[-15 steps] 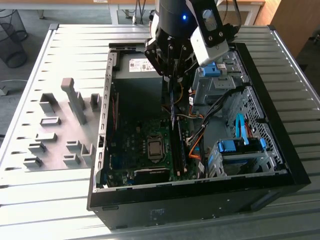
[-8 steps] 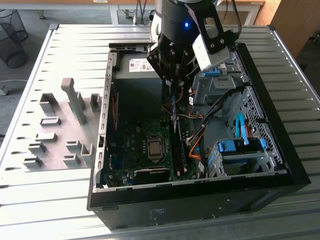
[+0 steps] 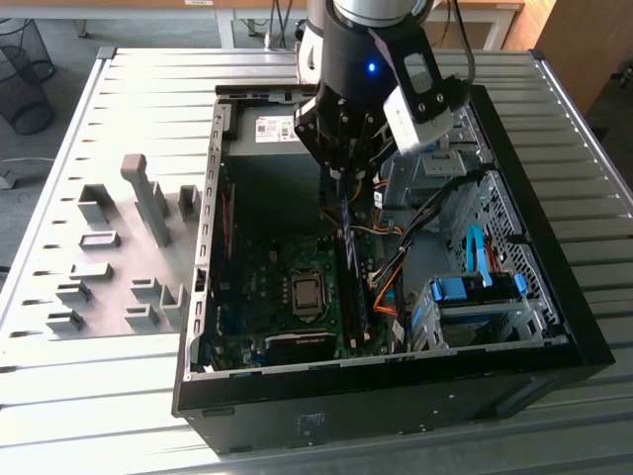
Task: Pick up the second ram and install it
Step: 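Insert the second ram into the second slot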
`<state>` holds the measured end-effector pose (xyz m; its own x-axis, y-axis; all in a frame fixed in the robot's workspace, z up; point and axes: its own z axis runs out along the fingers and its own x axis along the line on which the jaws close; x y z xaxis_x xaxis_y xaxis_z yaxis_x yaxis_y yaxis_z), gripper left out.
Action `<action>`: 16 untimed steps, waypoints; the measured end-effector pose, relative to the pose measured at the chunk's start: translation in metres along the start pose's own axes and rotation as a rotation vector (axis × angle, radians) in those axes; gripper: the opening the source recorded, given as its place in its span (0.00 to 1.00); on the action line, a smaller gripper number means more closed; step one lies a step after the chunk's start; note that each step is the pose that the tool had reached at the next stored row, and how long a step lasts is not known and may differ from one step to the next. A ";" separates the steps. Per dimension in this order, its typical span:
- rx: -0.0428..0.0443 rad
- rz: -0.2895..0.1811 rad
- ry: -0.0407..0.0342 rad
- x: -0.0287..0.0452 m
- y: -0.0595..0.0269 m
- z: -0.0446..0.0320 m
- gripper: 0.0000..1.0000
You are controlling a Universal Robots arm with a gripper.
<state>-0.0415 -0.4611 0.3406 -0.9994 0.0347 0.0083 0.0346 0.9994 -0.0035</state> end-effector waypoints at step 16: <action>-0.0001 -0.003 -0.0025 -0.0005 -0.0008 0.0290 0.13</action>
<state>-0.0413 -0.4619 0.3116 -0.9995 0.0321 0.0058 0.0321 0.9995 -0.0033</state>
